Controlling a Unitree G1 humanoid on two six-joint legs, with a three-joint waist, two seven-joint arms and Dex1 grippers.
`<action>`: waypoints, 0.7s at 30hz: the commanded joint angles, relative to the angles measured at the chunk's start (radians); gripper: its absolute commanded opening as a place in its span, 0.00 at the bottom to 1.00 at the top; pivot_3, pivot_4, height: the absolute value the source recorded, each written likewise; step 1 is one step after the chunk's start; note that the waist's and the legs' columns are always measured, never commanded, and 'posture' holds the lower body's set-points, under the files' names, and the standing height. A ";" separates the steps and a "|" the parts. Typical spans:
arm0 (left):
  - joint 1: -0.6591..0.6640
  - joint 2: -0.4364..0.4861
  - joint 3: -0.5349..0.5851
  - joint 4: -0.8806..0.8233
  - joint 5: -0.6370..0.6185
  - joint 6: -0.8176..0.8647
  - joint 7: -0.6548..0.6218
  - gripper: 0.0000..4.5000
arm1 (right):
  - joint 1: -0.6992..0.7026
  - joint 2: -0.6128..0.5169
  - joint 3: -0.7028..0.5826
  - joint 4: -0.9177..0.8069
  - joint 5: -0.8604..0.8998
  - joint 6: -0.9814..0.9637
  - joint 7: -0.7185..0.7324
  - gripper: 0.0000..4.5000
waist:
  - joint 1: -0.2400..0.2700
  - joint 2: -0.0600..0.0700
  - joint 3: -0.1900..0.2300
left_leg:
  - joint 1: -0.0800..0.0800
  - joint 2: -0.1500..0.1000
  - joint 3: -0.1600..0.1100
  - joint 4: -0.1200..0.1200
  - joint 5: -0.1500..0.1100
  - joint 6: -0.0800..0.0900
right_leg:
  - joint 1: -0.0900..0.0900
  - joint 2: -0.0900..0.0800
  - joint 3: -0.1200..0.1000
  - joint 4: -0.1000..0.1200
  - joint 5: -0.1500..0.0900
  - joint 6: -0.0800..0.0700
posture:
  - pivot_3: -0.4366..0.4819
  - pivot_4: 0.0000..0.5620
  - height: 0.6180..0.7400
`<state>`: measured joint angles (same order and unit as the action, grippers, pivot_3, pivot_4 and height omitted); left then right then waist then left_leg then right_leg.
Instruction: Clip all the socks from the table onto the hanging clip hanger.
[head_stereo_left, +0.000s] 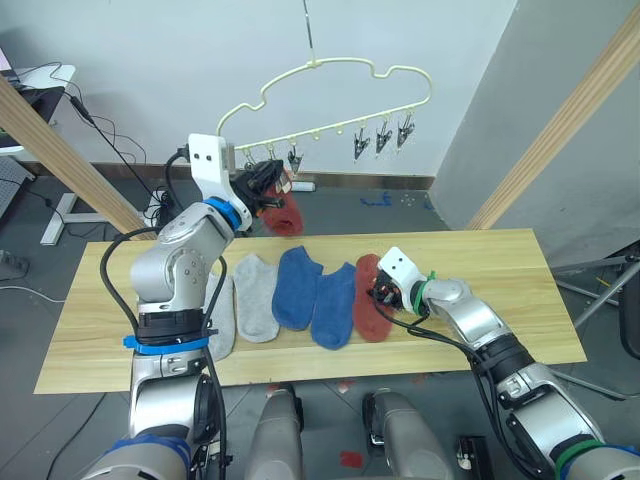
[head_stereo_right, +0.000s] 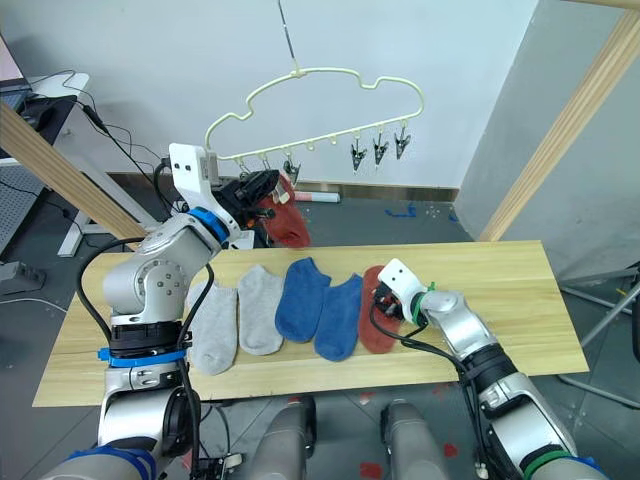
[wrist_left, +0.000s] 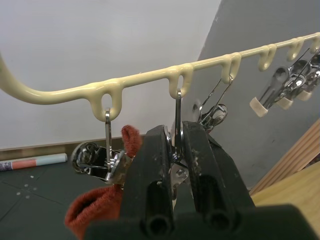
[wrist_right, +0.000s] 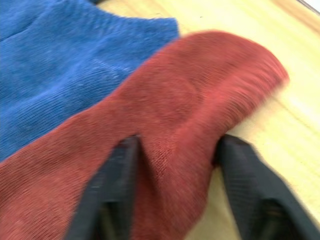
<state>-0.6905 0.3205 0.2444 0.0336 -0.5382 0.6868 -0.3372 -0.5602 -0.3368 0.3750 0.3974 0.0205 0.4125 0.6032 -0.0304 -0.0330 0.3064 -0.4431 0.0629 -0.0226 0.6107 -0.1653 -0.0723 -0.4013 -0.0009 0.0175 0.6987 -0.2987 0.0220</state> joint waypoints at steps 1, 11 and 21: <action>0.015 0.002 0.033 -0.016 -0.059 0.074 0.005 0.03 | 0.057 -0.034 -0.009 -0.064 -0.011 0.015 0.046 0.18 | 0.001 0.000 0.000 | 0.000 0.000 0.000 0.000 0.000 0.000 | 0.000 0.000 0.000 0.000 0.000 0.000 | 0.50 0.51 1.00; -0.052 -0.057 0.309 0.062 -0.530 0.476 0.148 0.03 | 0.122 -0.126 -0.138 -0.543 0.192 0.209 0.199 0.01 | -0.006 0.000 0.000 | 0.000 0.000 0.000 0.001 0.000 0.000 | 0.000 0.000 0.000 0.001 -0.001 0.001 | 0.47 0.48 1.00; -0.059 -0.078 0.372 0.055 -0.797 0.547 0.369 0.03 | -0.009 0.046 -0.195 -0.722 0.331 0.422 0.065 0.01 | 0.005 -0.001 -0.001 | -0.001 -0.001 -0.002 0.000 0.003 -0.005 | 0.000 -0.001 -0.001 0.001 0.000 0.000 | 0.47 0.47 1.00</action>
<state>-0.7583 0.2394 0.6240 0.1222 -1.2928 1.2257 0.0063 -0.5527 -0.2986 0.2051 -0.2840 0.3350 0.8319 0.6915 -0.0258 -0.0337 0.3058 -0.4441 0.0620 -0.0243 0.6112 -0.1624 -0.0772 -0.4014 -0.0022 0.0163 0.6993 -0.2988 0.0221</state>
